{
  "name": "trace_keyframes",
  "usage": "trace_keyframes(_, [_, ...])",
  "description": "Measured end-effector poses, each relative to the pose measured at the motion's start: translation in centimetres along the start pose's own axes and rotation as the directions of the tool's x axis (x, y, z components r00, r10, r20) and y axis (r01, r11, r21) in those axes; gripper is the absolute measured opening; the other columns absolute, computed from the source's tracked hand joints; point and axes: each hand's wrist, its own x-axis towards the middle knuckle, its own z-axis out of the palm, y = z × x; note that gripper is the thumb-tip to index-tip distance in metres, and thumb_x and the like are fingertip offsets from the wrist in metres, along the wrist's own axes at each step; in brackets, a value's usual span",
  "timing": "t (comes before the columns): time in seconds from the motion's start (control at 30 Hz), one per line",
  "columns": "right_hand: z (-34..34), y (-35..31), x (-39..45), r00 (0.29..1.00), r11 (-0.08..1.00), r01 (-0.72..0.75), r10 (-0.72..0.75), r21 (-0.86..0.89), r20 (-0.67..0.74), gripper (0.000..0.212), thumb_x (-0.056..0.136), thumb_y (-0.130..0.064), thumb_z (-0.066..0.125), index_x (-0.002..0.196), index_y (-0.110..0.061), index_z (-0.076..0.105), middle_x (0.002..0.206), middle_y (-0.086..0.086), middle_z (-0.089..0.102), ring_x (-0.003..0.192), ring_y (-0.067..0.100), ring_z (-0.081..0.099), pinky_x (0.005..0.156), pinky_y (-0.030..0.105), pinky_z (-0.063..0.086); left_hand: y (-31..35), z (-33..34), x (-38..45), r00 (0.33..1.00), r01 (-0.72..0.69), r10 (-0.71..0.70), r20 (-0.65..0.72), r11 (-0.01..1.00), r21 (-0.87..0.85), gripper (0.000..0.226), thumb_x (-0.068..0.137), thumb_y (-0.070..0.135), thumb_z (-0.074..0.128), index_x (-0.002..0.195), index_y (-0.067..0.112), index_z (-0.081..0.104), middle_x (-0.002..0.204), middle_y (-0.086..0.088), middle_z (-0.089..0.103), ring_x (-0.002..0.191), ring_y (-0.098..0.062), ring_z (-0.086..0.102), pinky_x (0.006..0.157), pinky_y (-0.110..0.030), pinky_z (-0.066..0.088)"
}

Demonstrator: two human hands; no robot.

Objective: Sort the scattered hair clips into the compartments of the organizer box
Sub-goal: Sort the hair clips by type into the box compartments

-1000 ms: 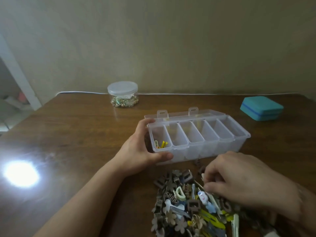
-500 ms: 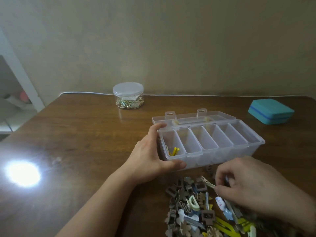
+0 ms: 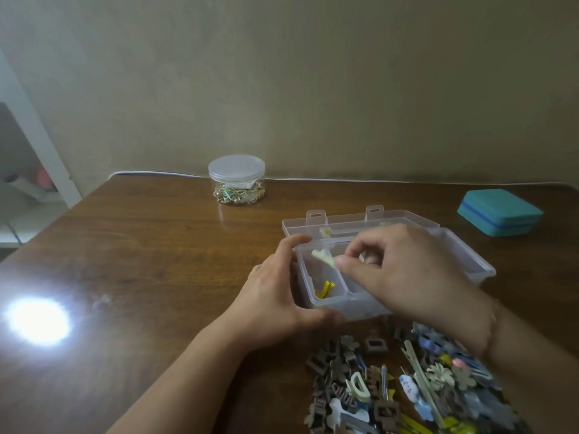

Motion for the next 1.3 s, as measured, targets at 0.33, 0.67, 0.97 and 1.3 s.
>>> trace_keyframes(0.33, [0.4,-0.4,0.9,0.959,0.94,0.251,-0.208,-0.232,0.193,0.024,0.086,-0.055,0.05,0.097,-0.042,0.066,0.095,-0.022,0.041,0.094,0.0,0.038,0.078,0.031,0.046,0.1,0.0,0.0,1.0,-0.021,0.021,0.001,1.0,-0.007,0.106,0.052,0.071,0.078,0.138,0.051,0.02,0.138,0.012,0.051,0.129,-0.01,0.047,0.11,-0.044,0.037])
trace_keyframes(0.67, [-0.1,-3.5,5.0,0.823,0.82,0.394,-0.113,-0.416,0.557,0.018,0.085,-0.048,0.065,0.089,-0.032,0.072,0.093,-0.011,0.06,0.094,0.01,0.055,0.073,0.028,0.05,0.2,-0.3,0.0,1.0,-0.031,0.031,0.002,0.999,0.016,0.107,0.057,0.065,0.082,0.142,0.047,0.018,0.142,0.012,0.049,0.131,-0.008,0.043,0.111,-0.046,0.035])
trace_keyframes(0.97, [-1.3,-3.2,5.1,0.932,0.849,0.338,-0.242,-0.407,0.27,0.021,0.08,-0.054,0.065,0.079,-0.034,0.068,0.073,-0.015,0.05,0.077,0.008,0.052,0.065,0.03,0.043,0.2,-0.1,0.1,1.0,-0.027,0.027,-0.004,0.999,0.027,0.105,0.057,0.064,0.083,0.138,0.051,0.017,0.138,0.014,0.049,0.126,-0.007,0.045,0.109,-0.045,0.037])
trace_keyframes(1.3, [-3.9,0.8,-2.0,0.838,0.944,0.294,-0.181,-0.147,0.514,0.021,0.079,-0.059,0.052,0.096,-0.053,0.061,0.086,-0.032,0.06,0.085,-0.013,0.055,0.057,0.016,0.044,0.0,0.0,0.2,1.0,-0.006,0.006,0.016,1.0,-0.015,0.106,0.051,0.073,0.078,0.137,0.054,0.019,0.141,0.012,0.049,0.129,-0.012,0.048,0.111,-0.046,0.038])
